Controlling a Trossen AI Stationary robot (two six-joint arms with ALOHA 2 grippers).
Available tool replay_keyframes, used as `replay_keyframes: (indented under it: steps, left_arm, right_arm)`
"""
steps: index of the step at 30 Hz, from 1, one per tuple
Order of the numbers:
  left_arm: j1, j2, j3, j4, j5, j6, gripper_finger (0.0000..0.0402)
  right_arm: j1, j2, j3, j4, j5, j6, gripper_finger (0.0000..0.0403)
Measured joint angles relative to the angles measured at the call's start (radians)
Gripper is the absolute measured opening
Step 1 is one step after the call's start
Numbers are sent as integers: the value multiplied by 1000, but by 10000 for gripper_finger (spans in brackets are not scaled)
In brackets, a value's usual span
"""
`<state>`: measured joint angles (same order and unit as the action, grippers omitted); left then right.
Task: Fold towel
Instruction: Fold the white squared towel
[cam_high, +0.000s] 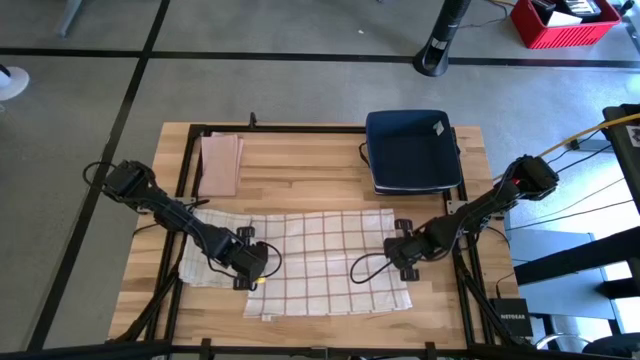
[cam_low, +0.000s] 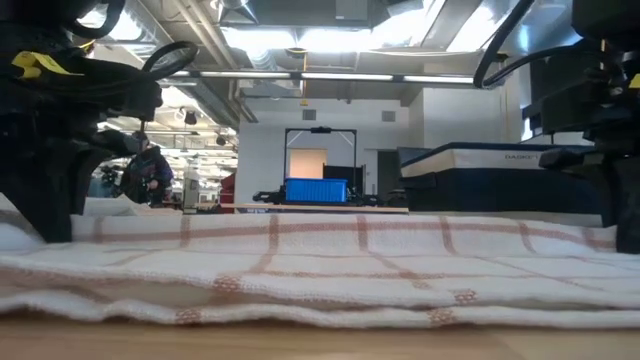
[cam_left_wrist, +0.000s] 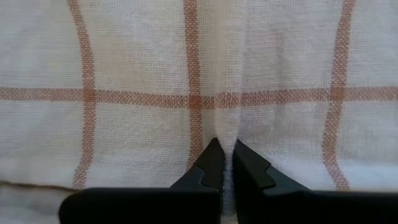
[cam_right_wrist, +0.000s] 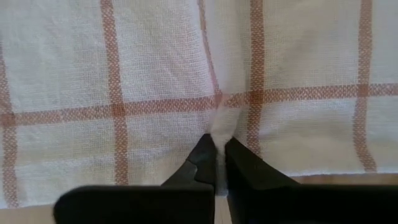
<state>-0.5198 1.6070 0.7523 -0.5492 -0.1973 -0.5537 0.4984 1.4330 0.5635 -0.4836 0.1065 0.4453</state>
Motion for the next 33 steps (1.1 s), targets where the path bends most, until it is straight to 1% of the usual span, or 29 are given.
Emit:
replay_keyframes:
  steps: [3,6,9,12,14,19,21,25,28,31,33]
  left_arm:
    - [-2,-12,22,-23,-3,-2,2]
    - [-14,-40,58,-120,-31,-24,2]
    - [-30,-85,112,-188,-56,-45,1]
    - [-38,-123,152,-272,-89,-47,1]
    - [-38,-151,177,-290,-109,-48,1]
    - [-36,-223,210,-334,-124,-46,0]
    - [-37,-256,231,-377,-142,-49,0]
    - [-44,-327,261,-471,-216,-59,0]
    - [-37,-394,265,-505,-284,-59,0]
    - [-33,-446,265,-515,-352,-59,0]
    - [-33,-477,266,-511,-370,-56,0]
  right_arm:
    - [0,-8,25,-16,16,10,13]
    - [4,-29,73,-74,48,10,12]
    - [30,-70,147,-141,135,18,12]
    - [59,-92,214,-249,217,21,12]
    - [74,-112,260,-287,267,41,12]
    - [112,-131,357,-384,339,82,12]
    - [132,-133,400,-442,371,99,12]
    - [175,-133,469,-596,438,174,12]
    - [199,-134,493,-696,493,260,12]
    - [205,-134,499,-745,531,326,12]
    - [205,-134,499,-748,531,353,12]
